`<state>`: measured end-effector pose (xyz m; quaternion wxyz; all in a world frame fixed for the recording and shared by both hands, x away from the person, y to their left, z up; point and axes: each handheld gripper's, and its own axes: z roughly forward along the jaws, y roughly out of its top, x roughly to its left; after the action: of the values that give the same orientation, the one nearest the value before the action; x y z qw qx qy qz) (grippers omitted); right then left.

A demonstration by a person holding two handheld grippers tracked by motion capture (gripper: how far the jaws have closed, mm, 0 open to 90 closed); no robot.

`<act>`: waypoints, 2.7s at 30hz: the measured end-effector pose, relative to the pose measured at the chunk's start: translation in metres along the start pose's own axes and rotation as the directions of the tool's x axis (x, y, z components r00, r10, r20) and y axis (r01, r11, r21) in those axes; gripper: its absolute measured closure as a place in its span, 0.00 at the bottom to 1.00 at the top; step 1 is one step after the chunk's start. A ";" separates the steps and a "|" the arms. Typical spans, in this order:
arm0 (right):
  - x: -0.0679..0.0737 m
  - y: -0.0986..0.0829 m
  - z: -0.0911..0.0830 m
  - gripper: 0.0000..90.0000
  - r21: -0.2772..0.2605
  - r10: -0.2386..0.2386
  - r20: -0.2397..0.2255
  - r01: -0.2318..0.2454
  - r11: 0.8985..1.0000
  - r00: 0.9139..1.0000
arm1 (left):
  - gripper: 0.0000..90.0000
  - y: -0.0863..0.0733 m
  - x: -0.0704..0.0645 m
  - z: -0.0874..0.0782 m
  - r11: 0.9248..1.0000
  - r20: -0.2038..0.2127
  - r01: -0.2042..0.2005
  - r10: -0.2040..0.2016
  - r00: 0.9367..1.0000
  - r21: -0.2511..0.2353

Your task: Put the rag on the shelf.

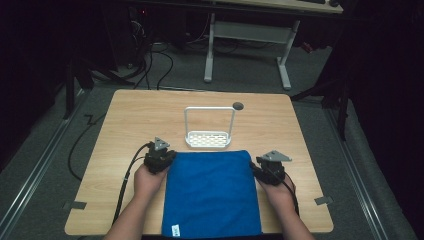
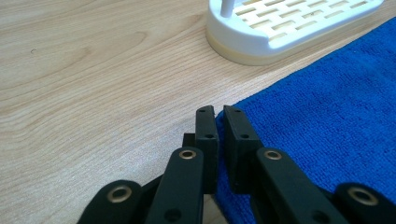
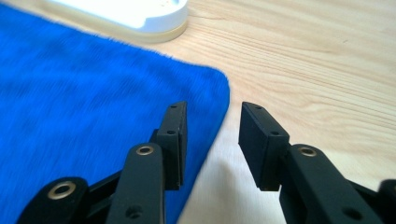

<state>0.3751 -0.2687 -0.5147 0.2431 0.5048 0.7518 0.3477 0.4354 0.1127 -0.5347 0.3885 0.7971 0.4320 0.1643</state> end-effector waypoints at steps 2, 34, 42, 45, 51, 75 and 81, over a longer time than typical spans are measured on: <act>-0.003 0.012 0.011 0.70 0.015 0.017 0.004 -0.017 1.000 1.000 | 0.95 0.000 0.001 0.000 1.000 0.009 0.013 -0.013 1.000 0.001; 0.008 0.022 0.020 0.98 -0.064 -0.035 -0.004 0.035 0.997 0.999 | 0.96 -0.003 0.002 -0.010 0.998 0.026 0.036 -0.035 0.999 -0.048; 0.011 0.012 0.000 0.98 -0.145 -0.015 -0.073 0.004 0.989 0.997 | 0.96 -0.003 -0.011 -0.032 0.991 -0.019 -0.017 0.015 1.000 -0.132; 0.012 0.012 -0.006 0.98 -0.169 -0.028 -0.069 0.016 0.986 0.997 | 0.96 -0.002 -0.016 -0.039 0.985 -0.031 -0.033 0.028 0.999 -0.169; 0.015 0.017 -0.020 0.98 -0.244 -0.028 -0.051 0.015 0.970 0.998 | 0.96 0.000 -0.019 -0.053 0.966 -0.039 -0.036 0.027 0.999 -0.255; 0.014 0.071 -0.075 0.98 -0.485 -0.021 0.025 0.030 0.874 0.999 | 0.97 0.067 -0.027 -0.107 0.838 -0.077 -0.105 0.076 0.994 -0.536; 0.012 0.088 -0.084 0.98 -0.517 -0.023 0.038 0.040 0.855 0.999 | 0.97 0.081 -0.024 -0.117 0.809 -0.091 -0.104 0.063 0.994 -0.578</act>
<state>0.3627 -0.2586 -0.3937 0.3869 0.4137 0.6349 0.5254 0.3974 0.1229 -0.3962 0.5911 0.6525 0.3384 0.3322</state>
